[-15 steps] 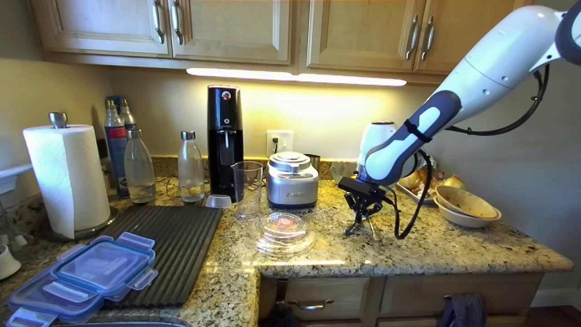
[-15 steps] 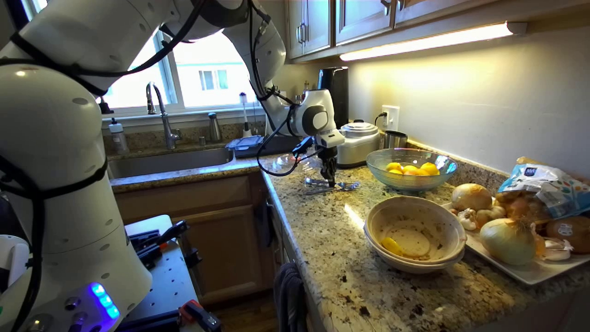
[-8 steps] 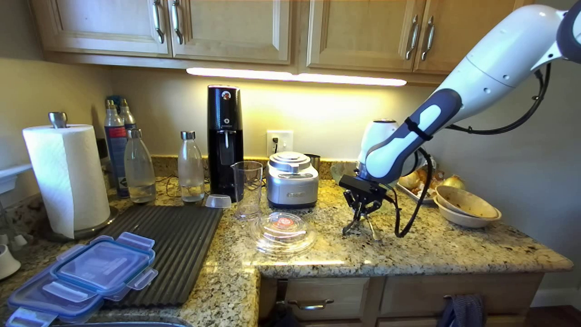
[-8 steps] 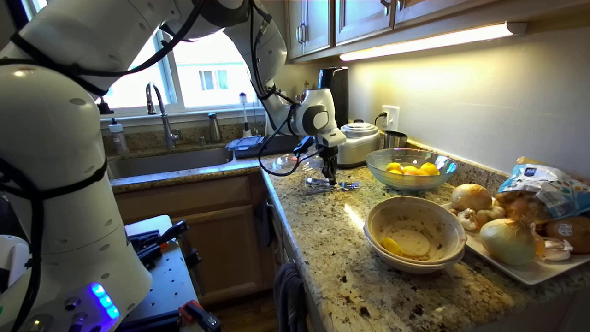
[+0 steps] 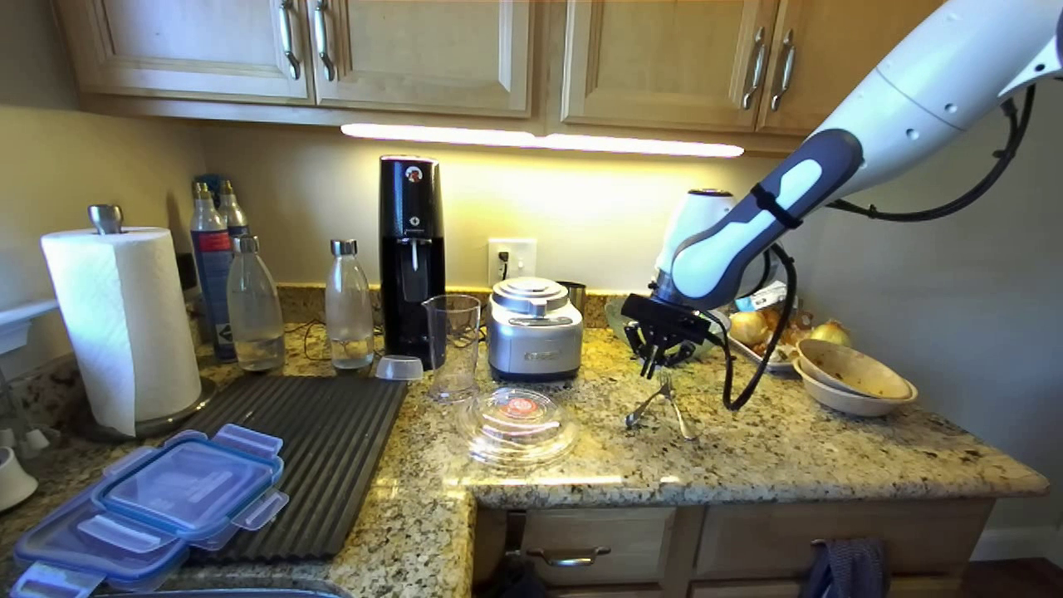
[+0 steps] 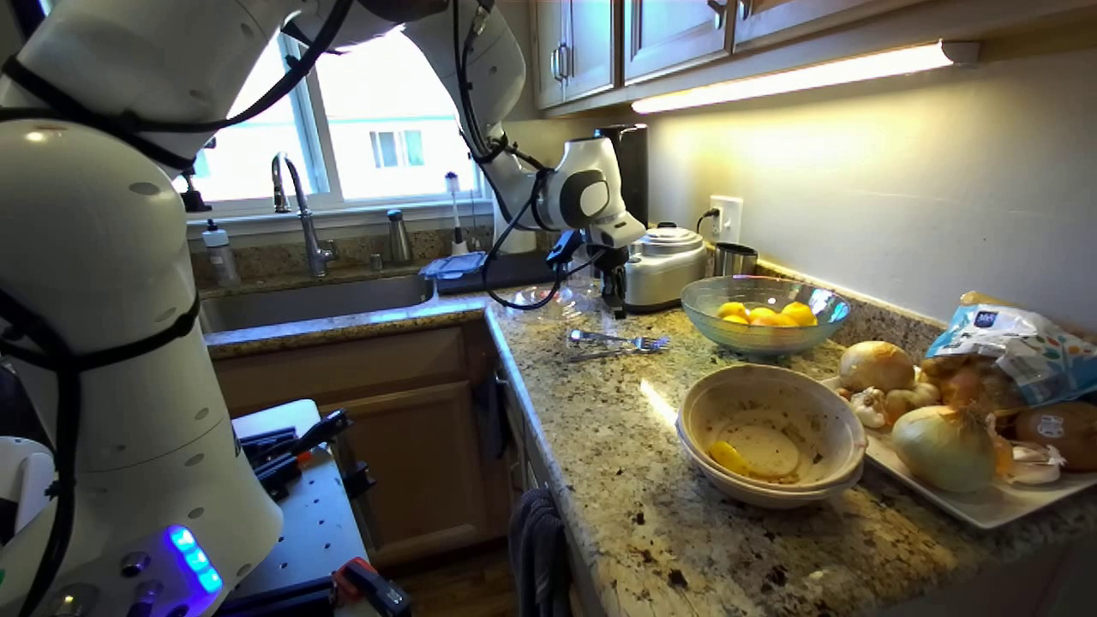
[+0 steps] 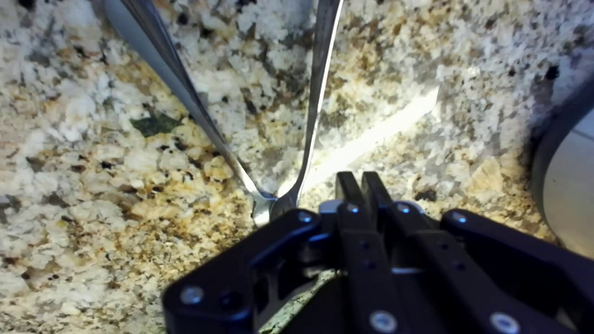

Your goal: Stack the white bowls together, then put the two forks on top of the bowls

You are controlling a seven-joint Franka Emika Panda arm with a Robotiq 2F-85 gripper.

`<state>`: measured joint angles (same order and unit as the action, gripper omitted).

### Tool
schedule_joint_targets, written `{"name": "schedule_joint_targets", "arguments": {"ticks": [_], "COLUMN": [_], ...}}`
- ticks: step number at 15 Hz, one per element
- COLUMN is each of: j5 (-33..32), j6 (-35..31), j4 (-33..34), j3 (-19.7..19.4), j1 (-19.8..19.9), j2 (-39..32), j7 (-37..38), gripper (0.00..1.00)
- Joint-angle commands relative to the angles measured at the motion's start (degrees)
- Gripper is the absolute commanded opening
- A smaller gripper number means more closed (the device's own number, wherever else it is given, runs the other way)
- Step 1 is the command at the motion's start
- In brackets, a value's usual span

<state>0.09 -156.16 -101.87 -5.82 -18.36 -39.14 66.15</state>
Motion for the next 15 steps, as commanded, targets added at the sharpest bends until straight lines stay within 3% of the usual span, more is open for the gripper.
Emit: {"name": "schedule_joint_targets", "arguments": {"ticks": [1,3,7,11,15], "j5": [2.57,4.21,3.39,3.64,4.62], "j6": [2.18,2.99,6.41,9.6,11.0], "j4": [-3.61,-3.08,-1.93,-0.94,0.97], "j3": [4.6,6.29,5.09,5.01,5.3], "j1": [2.04,1.91,-0.27,0.17,0.63], "j2": [3.36,2.73,1.46,0.39,-1.99], "j7": [-5.29,-6.53,-4.46,-4.16,-3.43], "gripper": [0.36,0.43,0.69,0.95,1.0]}}
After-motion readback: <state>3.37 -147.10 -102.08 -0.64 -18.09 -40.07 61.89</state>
